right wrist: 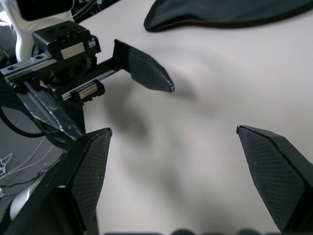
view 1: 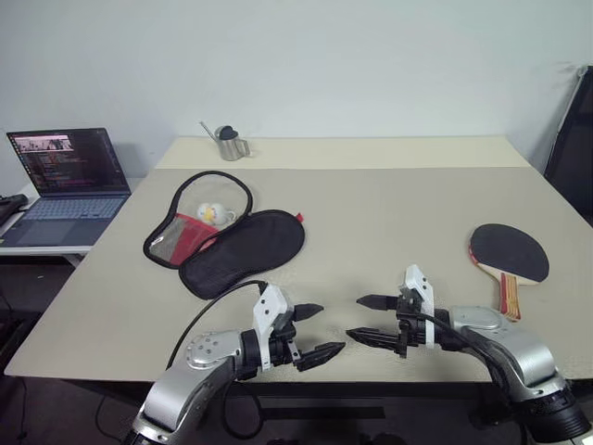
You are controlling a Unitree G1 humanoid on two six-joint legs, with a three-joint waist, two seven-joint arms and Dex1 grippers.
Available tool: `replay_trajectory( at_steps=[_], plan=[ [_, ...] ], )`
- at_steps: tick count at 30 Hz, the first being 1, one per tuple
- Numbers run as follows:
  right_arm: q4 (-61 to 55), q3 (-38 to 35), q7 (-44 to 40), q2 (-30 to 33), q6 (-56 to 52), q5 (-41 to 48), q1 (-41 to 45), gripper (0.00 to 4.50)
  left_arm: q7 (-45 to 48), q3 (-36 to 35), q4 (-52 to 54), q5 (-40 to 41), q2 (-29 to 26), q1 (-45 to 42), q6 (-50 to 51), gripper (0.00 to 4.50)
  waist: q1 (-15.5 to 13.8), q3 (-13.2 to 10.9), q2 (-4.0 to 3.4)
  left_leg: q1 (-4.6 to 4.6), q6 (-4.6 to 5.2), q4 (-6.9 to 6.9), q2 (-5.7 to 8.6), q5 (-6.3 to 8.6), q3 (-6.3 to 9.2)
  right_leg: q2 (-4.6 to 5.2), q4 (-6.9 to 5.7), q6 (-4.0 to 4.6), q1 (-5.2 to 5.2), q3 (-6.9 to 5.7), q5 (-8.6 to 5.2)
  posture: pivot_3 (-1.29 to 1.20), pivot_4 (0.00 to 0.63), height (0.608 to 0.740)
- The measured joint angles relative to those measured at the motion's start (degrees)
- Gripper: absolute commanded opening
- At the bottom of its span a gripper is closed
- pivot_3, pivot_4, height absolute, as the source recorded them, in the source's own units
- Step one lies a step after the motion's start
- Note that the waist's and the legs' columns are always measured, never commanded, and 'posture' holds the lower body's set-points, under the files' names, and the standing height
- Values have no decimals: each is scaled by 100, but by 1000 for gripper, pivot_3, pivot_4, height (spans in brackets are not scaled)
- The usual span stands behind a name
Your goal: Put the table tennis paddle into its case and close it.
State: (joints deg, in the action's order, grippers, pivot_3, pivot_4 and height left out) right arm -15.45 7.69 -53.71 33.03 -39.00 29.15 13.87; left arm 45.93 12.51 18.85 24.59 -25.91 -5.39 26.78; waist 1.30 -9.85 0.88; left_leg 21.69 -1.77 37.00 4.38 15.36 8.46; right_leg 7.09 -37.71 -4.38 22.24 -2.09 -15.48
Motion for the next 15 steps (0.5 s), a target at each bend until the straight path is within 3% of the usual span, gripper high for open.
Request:
replay_trajectory(
  at_steps=[15],
  plan=[
    [-167, -208, 203, 109, -293, 139, 165, 4479, 175, 70, -395, -164, 133, -221, -258, 4500, -13, 0, 0, 0, 0, 0, -1, 0, 0, -1, -1, 0, 0, -2, 0, 0, 150, 740]
  ],
)
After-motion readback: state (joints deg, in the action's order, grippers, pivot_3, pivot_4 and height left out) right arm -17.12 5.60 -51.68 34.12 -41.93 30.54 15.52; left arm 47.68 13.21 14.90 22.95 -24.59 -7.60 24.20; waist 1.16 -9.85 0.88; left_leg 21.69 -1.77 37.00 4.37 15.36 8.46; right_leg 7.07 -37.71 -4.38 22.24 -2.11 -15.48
